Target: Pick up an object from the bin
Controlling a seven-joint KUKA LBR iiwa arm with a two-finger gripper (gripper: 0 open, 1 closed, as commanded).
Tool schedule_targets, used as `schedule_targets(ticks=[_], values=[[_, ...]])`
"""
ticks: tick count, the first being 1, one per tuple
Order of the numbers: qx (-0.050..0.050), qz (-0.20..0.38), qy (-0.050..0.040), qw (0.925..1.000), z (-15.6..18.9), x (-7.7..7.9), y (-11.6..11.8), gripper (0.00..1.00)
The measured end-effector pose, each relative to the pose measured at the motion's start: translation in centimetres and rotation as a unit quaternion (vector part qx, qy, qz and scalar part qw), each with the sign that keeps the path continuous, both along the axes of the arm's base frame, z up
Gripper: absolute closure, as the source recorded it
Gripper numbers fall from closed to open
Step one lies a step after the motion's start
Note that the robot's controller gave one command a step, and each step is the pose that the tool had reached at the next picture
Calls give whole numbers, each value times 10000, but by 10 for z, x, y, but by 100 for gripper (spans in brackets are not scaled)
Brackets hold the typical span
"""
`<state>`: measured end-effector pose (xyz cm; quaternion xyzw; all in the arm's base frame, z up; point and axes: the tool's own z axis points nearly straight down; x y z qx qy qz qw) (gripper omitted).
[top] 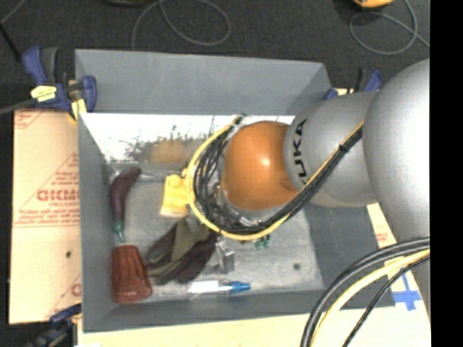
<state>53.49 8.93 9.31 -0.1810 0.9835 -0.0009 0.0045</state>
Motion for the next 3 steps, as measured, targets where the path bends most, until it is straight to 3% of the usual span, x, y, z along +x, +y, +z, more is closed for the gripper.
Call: schedule_targets(ticks=[1,2,3], values=[[5,1252,-1,9921,-21,22,28,100],[6,1249,0,9922,-21,22,28,100],[8,1172,-50,9931,148,19,15,100]])
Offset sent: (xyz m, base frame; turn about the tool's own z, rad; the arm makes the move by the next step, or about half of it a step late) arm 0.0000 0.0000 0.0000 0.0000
